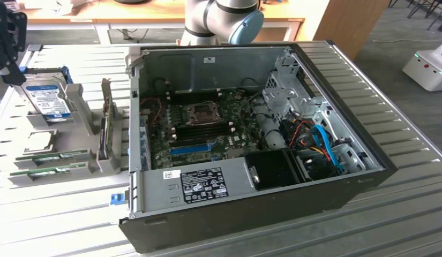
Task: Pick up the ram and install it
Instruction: 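Pick up the ram and move it above insertion slot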
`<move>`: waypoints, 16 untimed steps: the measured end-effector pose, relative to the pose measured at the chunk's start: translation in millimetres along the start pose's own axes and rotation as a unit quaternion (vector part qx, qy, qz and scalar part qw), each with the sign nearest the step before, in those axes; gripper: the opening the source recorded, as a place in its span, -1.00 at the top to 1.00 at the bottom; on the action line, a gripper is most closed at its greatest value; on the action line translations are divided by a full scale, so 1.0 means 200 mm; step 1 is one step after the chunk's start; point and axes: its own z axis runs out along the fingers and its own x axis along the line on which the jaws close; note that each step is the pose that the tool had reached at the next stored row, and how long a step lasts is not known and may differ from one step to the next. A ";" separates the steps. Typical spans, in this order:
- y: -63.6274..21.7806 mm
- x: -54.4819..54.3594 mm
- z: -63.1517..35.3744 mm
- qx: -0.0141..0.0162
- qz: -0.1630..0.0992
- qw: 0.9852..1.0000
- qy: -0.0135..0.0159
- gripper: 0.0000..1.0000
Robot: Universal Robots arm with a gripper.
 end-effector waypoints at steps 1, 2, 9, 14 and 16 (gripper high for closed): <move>0.000 0.00 0.000 0.000 -0.003 1.000 0.000 0.80; 0.000 0.00 0.000 0.000 -0.006 1.000 0.000 0.80; 0.000 0.00 0.001 0.000 -0.031 1.000 0.001 0.80; 0.000 0.00 0.001 0.001 -0.053 0.999 0.002 0.80; 0.000 0.00 0.001 0.001 -0.061 0.998 0.002 0.80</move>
